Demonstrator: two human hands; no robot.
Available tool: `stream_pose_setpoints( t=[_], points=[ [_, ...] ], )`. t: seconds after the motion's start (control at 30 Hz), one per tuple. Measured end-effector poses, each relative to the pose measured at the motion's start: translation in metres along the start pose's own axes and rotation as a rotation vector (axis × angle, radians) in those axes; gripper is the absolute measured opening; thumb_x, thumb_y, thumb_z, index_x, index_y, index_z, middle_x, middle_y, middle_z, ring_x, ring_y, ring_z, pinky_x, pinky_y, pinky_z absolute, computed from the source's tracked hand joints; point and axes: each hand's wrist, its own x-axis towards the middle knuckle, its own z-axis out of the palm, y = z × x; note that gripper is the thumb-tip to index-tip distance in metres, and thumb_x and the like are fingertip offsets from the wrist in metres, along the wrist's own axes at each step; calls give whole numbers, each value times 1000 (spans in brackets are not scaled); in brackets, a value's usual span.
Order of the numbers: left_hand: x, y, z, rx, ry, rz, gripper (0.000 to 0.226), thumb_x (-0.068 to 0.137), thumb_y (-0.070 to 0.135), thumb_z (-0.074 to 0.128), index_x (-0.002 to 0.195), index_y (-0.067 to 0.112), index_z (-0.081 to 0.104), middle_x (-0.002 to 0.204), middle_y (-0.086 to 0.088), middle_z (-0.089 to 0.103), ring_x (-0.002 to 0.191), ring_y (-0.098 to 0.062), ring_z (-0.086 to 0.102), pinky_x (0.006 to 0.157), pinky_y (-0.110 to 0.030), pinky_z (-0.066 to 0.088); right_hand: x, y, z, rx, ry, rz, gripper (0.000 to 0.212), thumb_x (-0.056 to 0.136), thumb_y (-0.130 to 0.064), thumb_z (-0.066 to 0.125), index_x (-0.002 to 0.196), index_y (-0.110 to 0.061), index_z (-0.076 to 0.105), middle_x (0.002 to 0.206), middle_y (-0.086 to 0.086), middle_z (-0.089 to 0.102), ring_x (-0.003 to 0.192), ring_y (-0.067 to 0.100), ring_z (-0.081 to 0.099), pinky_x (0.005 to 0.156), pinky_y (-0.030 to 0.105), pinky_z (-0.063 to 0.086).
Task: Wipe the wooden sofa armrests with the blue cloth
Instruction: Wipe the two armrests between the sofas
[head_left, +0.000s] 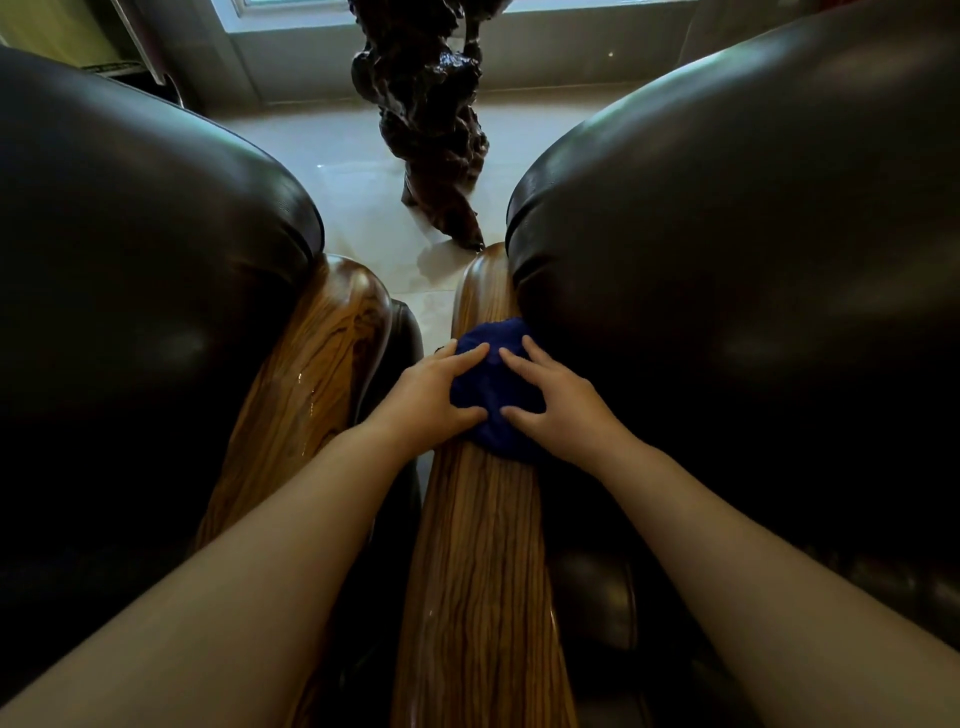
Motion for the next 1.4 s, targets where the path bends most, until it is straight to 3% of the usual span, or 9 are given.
stream_pose_setpoints(
  t=[0.17,0.4,0.53,0.7,0.9,1.03,1.23,1.33,1.4],
  points=[
    [-14,2,2,44,10,-36,70,79,21,68,138,35,33,154,-5,22,141,-23,21,111,-34,23,-6,-1,-2,-44,31,27,68,76,-24,71,136,-26,40,154,-2,23,139,16,21,104,21,15],
    [-57,13,18,200,95,-20,50,86,13,55,133,27,43,149,-6,34,136,-23,32,111,-34,25,-48,-14,24,-235,218,12,47,80,-20,65,125,-20,54,140,3,41,124,23,42,104,31,33],
    [-97,23,29,298,29,-14,42,89,14,49,129,26,48,145,-3,40,132,-21,39,108,-34,30,-88,-25,32,-324,157,-54,28,83,-18,60,110,-19,63,120,0,56,105,19,51,92,28,41],
    [-139,47,0,178,-16,-13,28,87,14,52,113,24,60,113,2,62,99,-8,59,81,-18,45,-122,-59,-1,-178,72,-9,18,82,-18,62,99,-20,66,102,-2,64,94,12,59,84,24,46],
    [-187,109,-71,27,-34,26,25,83,11,60,103,25,64,87,11,62,76,0,60,57,-12,46,-175,-132,-73,-73,61,42,12,80,-19,64,92,-16,69,93,1,63,84,14,60,74,29,53],
    [-235,174,-127,5,-82,60,25,80,12,62,98,29,63,92,8,63,80,-5,61,62,-16,50,-229,-190,-136,-69,61,23,11,78,-20,68,89,-21,70,86,-6,63,75,5,60,58,15,45],
    [-296,282,-191,31,-162,141,27,75,10,64,99,21,65,100,-4,68,84,-13,64,73,-23,56,-315,-262,-231,-175,142,-14,16,72,-21,71,88,-20,72,89,-1,69,79,9,61,66,18,46],
    [-325,337,-203,10,-191,196,27,73,9,66,96,23,65,96,-4,69,84,-15,67,82,-35,57,-366,-282,-276,-202,200,-22,16,70,-19,70,86,-20,73,83,-5,70,73,3,59,60,8,42],
    [-339,370,-203,42,-201,251,26,73,10,67,95,25,64,92,-1,69,82,-13,67,81,-35,57,-397,-287,-301,-217,221,-20,16,71,-18,69,86,-20,73,77,-10,65,68,-2,57,54,3,40]
  ],
)
